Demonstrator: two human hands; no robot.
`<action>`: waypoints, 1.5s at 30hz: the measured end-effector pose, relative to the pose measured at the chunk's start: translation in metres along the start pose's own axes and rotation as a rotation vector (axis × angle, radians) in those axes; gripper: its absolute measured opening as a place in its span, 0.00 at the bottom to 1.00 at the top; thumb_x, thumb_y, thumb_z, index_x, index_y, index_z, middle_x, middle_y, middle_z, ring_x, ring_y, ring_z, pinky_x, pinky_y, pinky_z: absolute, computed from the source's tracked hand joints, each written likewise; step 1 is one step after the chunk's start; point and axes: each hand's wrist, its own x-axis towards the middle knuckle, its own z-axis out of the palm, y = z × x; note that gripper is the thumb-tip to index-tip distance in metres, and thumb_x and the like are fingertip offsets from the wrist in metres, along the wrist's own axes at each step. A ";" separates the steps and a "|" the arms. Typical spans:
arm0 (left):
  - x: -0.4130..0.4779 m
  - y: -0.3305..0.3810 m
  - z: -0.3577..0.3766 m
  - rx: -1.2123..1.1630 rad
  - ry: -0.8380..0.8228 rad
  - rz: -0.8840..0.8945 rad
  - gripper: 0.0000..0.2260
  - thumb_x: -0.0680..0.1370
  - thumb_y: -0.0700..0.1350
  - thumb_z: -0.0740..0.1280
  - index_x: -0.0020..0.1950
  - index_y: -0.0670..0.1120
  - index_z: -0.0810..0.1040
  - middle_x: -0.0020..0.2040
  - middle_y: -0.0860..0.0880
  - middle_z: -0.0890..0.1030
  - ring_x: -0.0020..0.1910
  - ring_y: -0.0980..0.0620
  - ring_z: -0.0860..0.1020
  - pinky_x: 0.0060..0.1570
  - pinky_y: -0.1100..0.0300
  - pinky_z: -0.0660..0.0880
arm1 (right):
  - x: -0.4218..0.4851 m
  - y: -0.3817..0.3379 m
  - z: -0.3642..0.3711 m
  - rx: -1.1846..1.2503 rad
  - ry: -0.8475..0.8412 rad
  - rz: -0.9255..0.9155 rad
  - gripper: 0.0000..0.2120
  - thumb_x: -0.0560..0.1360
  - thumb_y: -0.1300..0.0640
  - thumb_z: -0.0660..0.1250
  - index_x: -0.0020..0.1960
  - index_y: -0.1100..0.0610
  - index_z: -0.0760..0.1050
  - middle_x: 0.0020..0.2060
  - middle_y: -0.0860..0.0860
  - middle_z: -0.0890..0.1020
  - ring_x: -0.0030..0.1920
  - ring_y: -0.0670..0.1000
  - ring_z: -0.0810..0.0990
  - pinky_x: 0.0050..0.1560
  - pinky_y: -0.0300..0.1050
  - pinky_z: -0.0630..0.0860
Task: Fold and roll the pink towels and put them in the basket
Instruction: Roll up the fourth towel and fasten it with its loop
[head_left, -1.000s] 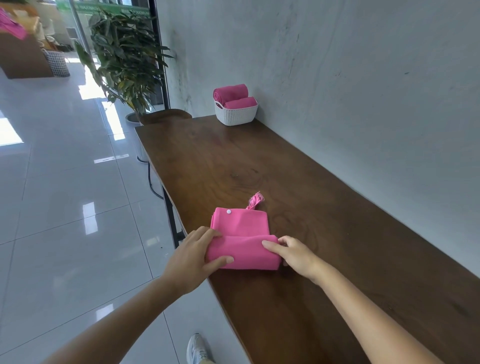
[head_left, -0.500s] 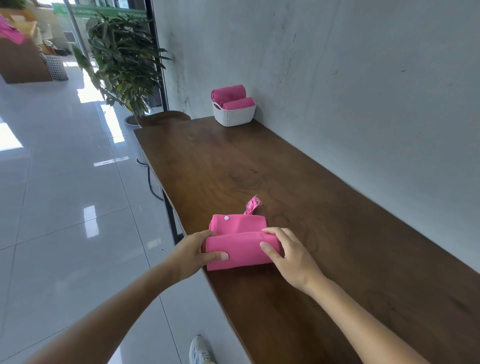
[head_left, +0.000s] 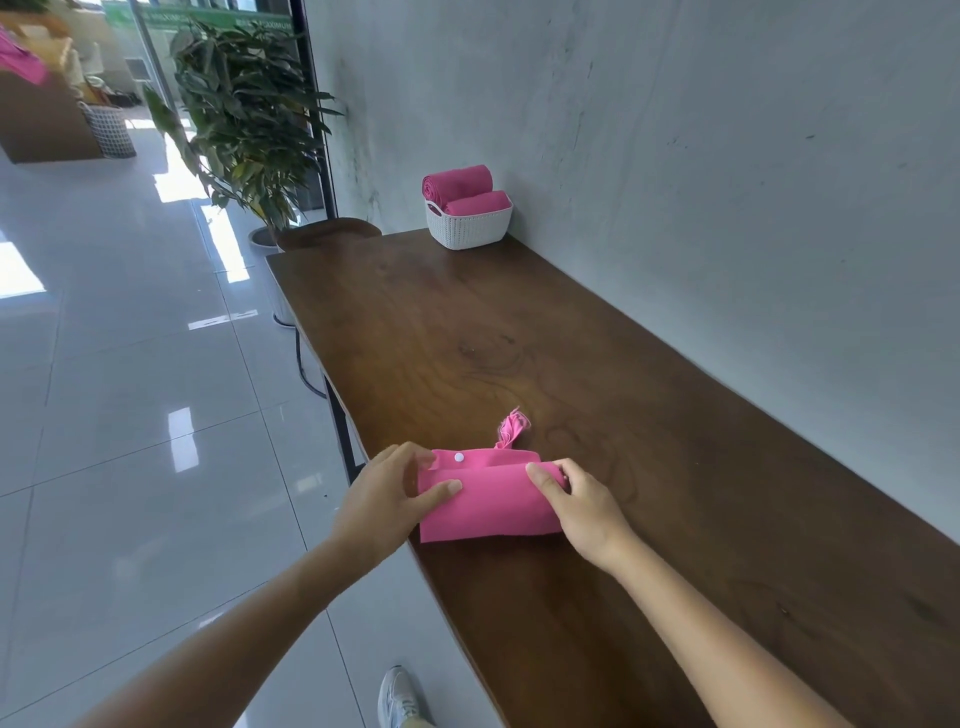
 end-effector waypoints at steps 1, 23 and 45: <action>-0.002 0.000 0.001 0.066 0.052 0.073 0.19 0.75 0.65 0.68 0.59 0.55 0.77 0.55 0.60 0.77 0.51 0.56 0.78 0.44 0.63 0.79 | 0.004 -0.001 0.001 -0.009 0.000 0.023 0.31 0.77 0.27 0.54 0.64 0.50 0.74 0.58 0.47 0.79 0.57 0.48 0.78 0.45 0.39 0.75; 0.019 0.000 -0.010 0.216 -0.319 0.202 0.28 0.74 0.62 0.73 0.71 0.55 0.72 0.61 0.58 0.77 0.58 0.56 0.75 0.58 0.59 0.77 | 0.001 -0.009 -0.003 -0.048 0.045 0.142 0.28 0.80 0.30 0.49 0.60 0.51 0.72 0.50 0.49 0.80 0.48 0.52 0.81 0.42 0.44 0.77; 0.005 0.046 0.010 0.368 -0.018 0.290 0.13 0.82 0.54 0.63 0.65 0.56 0.77 0.59 0.59 0.79 0.57 0.58 0.73 0.58 0.60 0.74 | -0.020 0.003 -0.004 0.222 0.059 0.058 0.23 0.79 0.34 0.58 0.67 0.46 0.68 0.58 0.45 0.77 0.55 0.43 0.77 0.43 0.34 0.73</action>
